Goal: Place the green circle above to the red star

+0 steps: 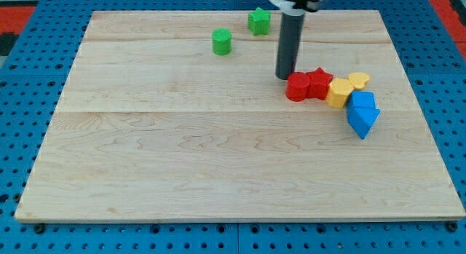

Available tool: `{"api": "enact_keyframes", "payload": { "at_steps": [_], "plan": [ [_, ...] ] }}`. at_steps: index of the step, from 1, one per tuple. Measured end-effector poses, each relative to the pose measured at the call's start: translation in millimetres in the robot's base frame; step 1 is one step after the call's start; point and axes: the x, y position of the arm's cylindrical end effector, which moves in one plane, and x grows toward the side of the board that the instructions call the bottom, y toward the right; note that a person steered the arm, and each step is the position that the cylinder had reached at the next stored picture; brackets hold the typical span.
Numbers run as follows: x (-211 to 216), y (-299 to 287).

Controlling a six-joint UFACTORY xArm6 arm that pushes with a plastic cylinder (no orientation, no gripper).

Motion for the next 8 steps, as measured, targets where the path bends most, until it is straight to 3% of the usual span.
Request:
{"api": "enact_keyframes", "payload": {
  "at_steps": [2,3,4,5,6,7,8],
  "plan": [
    [-9,-130],
    [-48,-181],
    [-98,-197],
    [-121,-170],
    [-111,-101],
    [-75,-51],
    [-68,-76]
  ]
}}
